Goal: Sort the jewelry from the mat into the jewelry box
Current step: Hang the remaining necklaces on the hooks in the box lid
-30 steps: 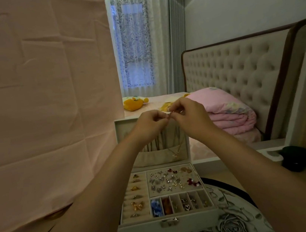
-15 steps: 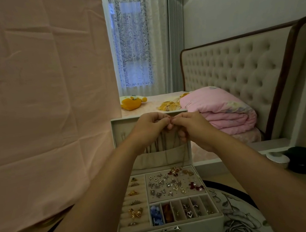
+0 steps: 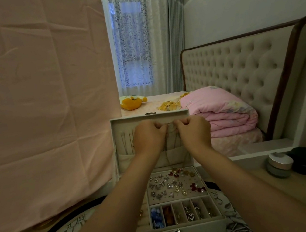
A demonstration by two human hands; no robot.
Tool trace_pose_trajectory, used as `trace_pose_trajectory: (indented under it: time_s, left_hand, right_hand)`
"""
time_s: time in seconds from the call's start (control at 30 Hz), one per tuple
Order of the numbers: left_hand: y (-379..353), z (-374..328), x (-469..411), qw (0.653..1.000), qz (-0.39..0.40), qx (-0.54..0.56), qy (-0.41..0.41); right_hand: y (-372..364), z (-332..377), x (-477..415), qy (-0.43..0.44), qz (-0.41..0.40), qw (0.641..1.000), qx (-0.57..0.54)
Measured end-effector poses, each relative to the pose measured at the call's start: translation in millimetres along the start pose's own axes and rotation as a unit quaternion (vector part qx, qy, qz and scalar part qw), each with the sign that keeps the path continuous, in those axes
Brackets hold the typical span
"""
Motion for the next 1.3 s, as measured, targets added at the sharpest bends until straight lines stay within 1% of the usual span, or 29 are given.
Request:
trace_pose_trajectory:
  time_s: [0.13, 0.23, 0.33, 0.43, 0.57, 0.63, 0.7, 0.77, 0.87, 0.93, 1.07, 1.2, 1.23, 1.3]
  left_hand:
    - [-2, -5, -7, 0.999, -0.008, -0.010, 0.032]
    - [-5, -4, -7, 0.999, 0.018, -0.007, 0.049]
    - [-8, 0, 0, 0.996, 0.050, -0.001, 0.072]
    - [-8, 2, 9, 0.994, 0.083, -0.011, 0.068]
    - [-7, 8, 25, 0.985, 0.171, 0.005, 0.027]
    - [-4, 14, 35, 0.981, 0.195, -0.004, -0.004]
    - [1, 21, 44, 0.978, 0.201, -0.030, -0.036]
    - [6, 25, 51, 0.974, 0.195, -0.079, -0.086]
    - [12, 29, 55, 0.959, 0.159, -0.156, -0.175]
    - [13, 31, 57, 0.945, 0.158, -0.202, -0.202]
    - [7, 32, 61, 0.926, 0.173, -0.260, -0.214]
    - [3, 31, 58, 0.924, 0.208, -0.260, -0.188]
    - [2, 30, 57, 0.924, 0.213, -0.260, -0.185]
    - [2, 30, 55, 0.923, 0.216, -0.260, -0.183]
  right_hand:
    - [-7, 1, -2, 0.010, -0.042, 0.998, 0.051]
    - [-6, 2, -4, -0.004, -0.055, 0.994, 0.094]
    - [-2, -4, 1, -0.006, -0.025, 0.990, 0.139]
    - [-1, -11, 9, 0.008, 0.030, 0.987, 0.157]
    - [0, -20, 18, 0.003, 0.116, 0.982, 0.150]
    - [2, -23, 25, 0.010, 0.148, 0.975, 0.165]
    - [5, -25, 29, 0.023, 0.161, 0.968, 0.191]
    - [6, -27, 32, 0.037, 0.175, 0.953, 0.245]
    - [4, -30, 35, 0.025, 0.227, 0.908, 0.351]
    - [1, -31, 34, 0.024, 0.256, 0.887, 0.385]
    - [1, -26, 30, 0.046, 0.292, 0.885, 0.359]
    - [-3, -25, 30, 0.071, 0.305, 0.880, 0.356]
    - [-3, -25, 30, 0.072, 0.302, 0.885, 0.347]
    - [2, -22, 26, 0.068, 0.284, 0.909, 0.297]
Point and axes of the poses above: each hand's wrist, its own x-axis away from the middle knuckle, its own y-axis out of the back of the hand, z = x × y, the point moved 2 cm from there along -x, towards the middle knuckle, and after that the axes turned 12 degrees about -y, right-handed, at the moved point
